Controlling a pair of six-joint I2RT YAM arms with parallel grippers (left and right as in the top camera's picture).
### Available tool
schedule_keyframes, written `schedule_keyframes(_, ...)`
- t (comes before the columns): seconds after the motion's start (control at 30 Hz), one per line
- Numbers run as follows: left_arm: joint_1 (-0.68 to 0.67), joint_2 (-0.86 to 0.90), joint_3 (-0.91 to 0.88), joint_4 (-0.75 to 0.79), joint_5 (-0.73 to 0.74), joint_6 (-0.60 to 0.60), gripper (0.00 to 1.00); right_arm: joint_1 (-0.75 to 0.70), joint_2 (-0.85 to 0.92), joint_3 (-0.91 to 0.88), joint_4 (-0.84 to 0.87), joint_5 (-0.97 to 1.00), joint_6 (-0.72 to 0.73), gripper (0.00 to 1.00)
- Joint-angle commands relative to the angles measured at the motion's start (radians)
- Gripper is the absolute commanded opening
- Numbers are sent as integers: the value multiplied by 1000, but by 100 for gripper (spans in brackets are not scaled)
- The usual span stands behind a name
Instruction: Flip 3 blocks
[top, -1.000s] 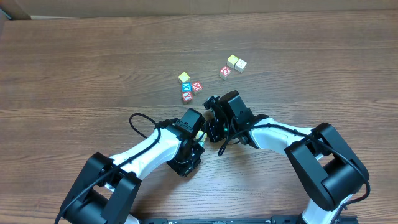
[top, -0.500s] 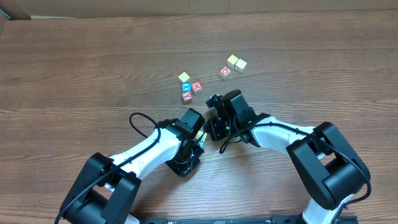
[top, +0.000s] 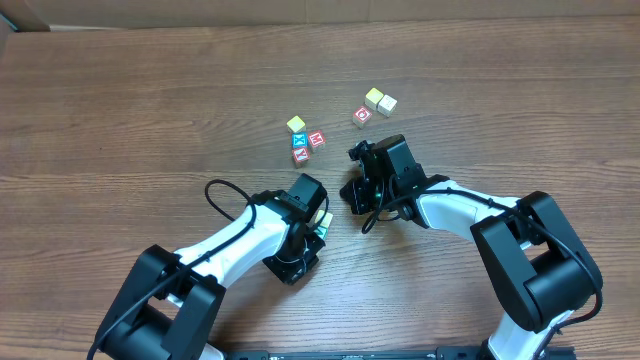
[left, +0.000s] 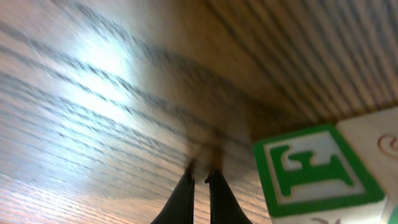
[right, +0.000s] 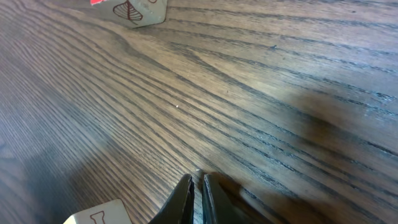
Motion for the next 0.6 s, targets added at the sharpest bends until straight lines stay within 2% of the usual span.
schedule_keyframes(0.0,43,11,-6,-9,-87,63,4,-9,42,2,-17,18,-40,10)
schedule_keyframes(0.3,67,11,-6,57,-65,259,4,-9,42,5,-17,-53,-115,11)
schedule_keyframes(0.57,67,11,-6,66,-63,268,4,-9,42,5,-22,-178,-192,11)
